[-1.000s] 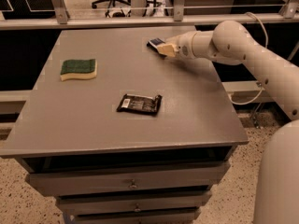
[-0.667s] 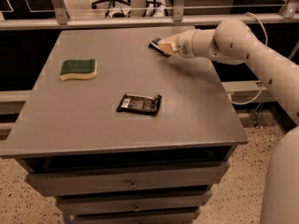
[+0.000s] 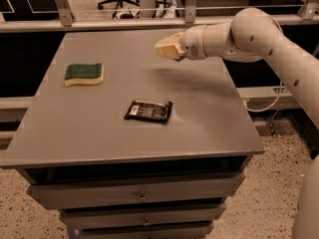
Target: Move rxbar blueberry near sponge
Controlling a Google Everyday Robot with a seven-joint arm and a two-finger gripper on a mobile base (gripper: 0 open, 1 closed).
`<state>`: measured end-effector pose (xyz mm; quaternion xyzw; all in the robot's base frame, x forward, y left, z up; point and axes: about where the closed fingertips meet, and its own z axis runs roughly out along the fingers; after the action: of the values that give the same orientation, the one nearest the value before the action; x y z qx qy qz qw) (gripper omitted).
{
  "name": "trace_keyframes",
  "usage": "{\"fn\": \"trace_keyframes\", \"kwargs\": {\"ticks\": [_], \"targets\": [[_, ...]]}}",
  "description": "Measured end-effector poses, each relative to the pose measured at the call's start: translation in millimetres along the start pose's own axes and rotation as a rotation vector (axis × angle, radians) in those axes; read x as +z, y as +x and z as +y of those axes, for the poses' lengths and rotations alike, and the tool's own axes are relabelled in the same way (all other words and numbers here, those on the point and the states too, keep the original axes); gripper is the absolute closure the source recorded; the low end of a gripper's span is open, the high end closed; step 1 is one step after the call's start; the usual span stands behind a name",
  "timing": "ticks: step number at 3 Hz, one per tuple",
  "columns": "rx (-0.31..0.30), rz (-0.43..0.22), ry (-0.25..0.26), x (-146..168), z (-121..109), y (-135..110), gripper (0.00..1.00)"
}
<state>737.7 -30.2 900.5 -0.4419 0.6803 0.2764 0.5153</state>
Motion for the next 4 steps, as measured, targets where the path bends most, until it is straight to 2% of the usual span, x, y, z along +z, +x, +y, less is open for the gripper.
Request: {"fn": "trace_keyframes", "kwargs": {"ticks": [1, 2, 3, 4], "targets": [[-0.008, -0.001, -0.087, -1.4, 15.4, -1.4, 0.83], [0.001, 0.003, -0.069, -14.5, -1.1, 5.3, 0.59], [0.007, 0.018, 0.015, -20.2, -37.0, 5.4, 0.28], [0.017, 0.042, 0.065, -18.0, -58.2, 7.5, 0.05]]}}
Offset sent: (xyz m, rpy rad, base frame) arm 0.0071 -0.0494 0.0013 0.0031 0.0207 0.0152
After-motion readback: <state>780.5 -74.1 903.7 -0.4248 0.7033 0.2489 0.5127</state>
